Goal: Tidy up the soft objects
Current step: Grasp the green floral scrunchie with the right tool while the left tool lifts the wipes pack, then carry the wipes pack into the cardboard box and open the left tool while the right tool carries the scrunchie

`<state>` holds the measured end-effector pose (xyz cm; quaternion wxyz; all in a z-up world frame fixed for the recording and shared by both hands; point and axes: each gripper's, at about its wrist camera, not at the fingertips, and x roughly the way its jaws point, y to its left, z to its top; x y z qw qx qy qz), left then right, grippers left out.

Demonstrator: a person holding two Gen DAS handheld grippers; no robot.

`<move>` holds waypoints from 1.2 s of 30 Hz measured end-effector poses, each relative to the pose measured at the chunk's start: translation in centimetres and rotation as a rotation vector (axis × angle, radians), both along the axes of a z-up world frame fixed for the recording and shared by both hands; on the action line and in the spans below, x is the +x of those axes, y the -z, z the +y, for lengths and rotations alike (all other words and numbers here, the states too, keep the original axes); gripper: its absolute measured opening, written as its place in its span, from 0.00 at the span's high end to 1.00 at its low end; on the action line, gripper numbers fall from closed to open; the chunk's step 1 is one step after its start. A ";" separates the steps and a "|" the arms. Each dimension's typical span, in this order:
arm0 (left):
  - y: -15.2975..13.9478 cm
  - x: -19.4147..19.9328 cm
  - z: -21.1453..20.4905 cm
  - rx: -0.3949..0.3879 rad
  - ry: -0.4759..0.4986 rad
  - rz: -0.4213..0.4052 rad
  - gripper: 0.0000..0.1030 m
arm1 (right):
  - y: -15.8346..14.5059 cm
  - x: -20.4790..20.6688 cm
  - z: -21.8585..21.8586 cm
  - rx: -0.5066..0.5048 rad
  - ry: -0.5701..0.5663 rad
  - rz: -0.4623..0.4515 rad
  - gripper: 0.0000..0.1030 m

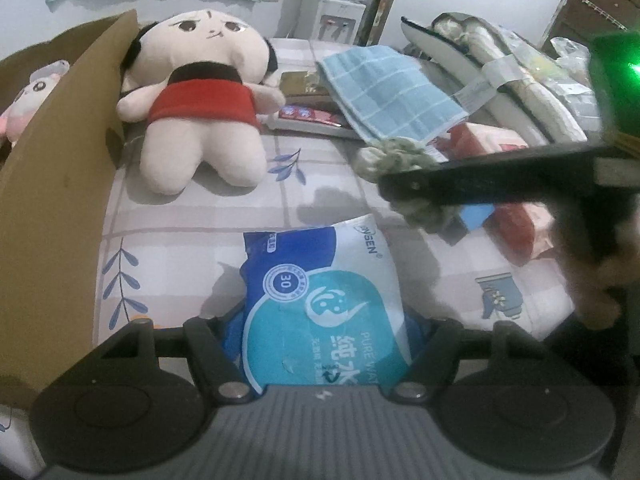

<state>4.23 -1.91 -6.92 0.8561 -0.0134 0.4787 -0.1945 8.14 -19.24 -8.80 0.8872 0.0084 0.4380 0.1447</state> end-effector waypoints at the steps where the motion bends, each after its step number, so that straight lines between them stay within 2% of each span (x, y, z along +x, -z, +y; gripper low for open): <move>1: -0.1 -0.1 -0.1 -0.002 -0.001 -0.003 0.30 | -0.5 -0.8 -0.2 0.003 0.008 -0.010 0.71; 7: -2.7 -1.9 0.0 -0.035 0.001 -0.066 0.30 | -3.5 -5.0 -1.6 0.046 0.061 -0.057 0.71; 11: -6.3 -3.4 1.6 -0.072 -0.028 -0.145 0.30 | -7.0 -7.9 -1.9 0.085 0.055 -0.123 0.71; 16: -11.7 -5.0 5.4 -0.105 -0.104 -0.281 0.30 | -11.6 -9.5 -0.1 0.143 -0.010 -0.210 0.71; 22: -16.1 -4.7 11.4 -0.038 -0.265 -0.381 0.29 | -16.0 -8.2 4.8 0.220 -0.146 -0.277 0.71; 26: -16.4 -2.6 15.6 0.011 -0.356 -0.364 0.29 | -17.3 -5.4 9.0 0.248 -0.218 -0.265 0.71; 30: -15.2 0.8 19.2 0.067 -0.427 -0.306 0.29 | -17.6 -1.1 13.1 0.294 -0.264 -0.169 0.71; 33: -14.0 3.8 21.4 0.053 -0.443 -0.248 0.29 | -17.3 2.2 15.9 0.288 -0.258 -0.115 0.71; 36: -12.9 7.3 22.6 0.024 -0.415 -0.191 0.29 | -17.3 5.3 18.0 0.275 -0.238 -0.089 0.71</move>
